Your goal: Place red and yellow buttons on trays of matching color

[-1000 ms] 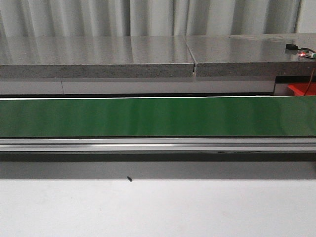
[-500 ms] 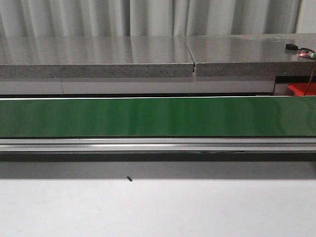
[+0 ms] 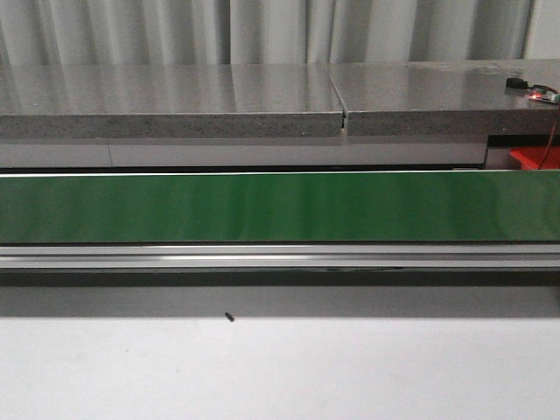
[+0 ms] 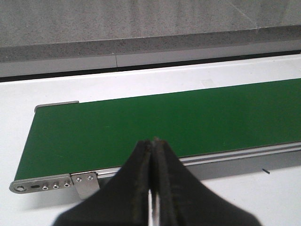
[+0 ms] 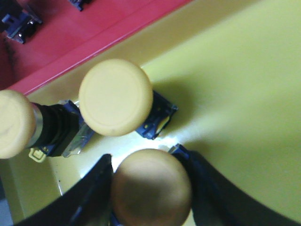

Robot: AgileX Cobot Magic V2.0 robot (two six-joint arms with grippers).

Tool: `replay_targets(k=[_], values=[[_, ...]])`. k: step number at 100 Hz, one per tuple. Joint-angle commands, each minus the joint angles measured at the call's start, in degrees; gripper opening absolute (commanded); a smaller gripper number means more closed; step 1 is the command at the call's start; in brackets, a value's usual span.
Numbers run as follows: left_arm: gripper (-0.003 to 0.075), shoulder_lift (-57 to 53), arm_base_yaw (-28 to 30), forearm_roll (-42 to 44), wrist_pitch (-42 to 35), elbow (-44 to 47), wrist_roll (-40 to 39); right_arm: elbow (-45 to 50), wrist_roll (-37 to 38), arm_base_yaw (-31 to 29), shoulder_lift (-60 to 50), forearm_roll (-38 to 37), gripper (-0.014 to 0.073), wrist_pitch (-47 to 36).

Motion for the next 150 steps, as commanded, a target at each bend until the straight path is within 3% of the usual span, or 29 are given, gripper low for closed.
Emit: replay_targets(k=[1,53,79,112,126,150], values=[[-0.002,0.33,-0.31,-0.78,-4.2,-1.5,-0.06,-1.54,-0.63,-0.39,-2.02,1.85,0.0388,0.19],[-0.002,0.33,-0.31,-0.78,-4.2,-1.5,-0.06,-1.54,-0.63,-0.39,-2.4,1.75,0.0564,-1.28],[-0.002,0.33,-0.31,-0.78,-4.2,-1.5,-0.06,-1.73,-0.63,-0.39,-6.07,1.75,0.0564,-2.73],[-0.002,0.33,-0.31,-0.78,-4.2,-1.5,-0.06,-4.74,-0.63,0.46,-11.07,4.31,0.0561,2.71],[-0.002,0.33,-0.31,-0.78,-4.2,-1.5,-0.06,-5.76,-0.63,4.73,-15.02,4.3,0.0561,1.34],[-0.002,0.33,-0.31,-0.78,-4.2,-1.5,-0.06,-6.11,-0.57,17.31,-22.11,1.01,0.0559,-4.95]])
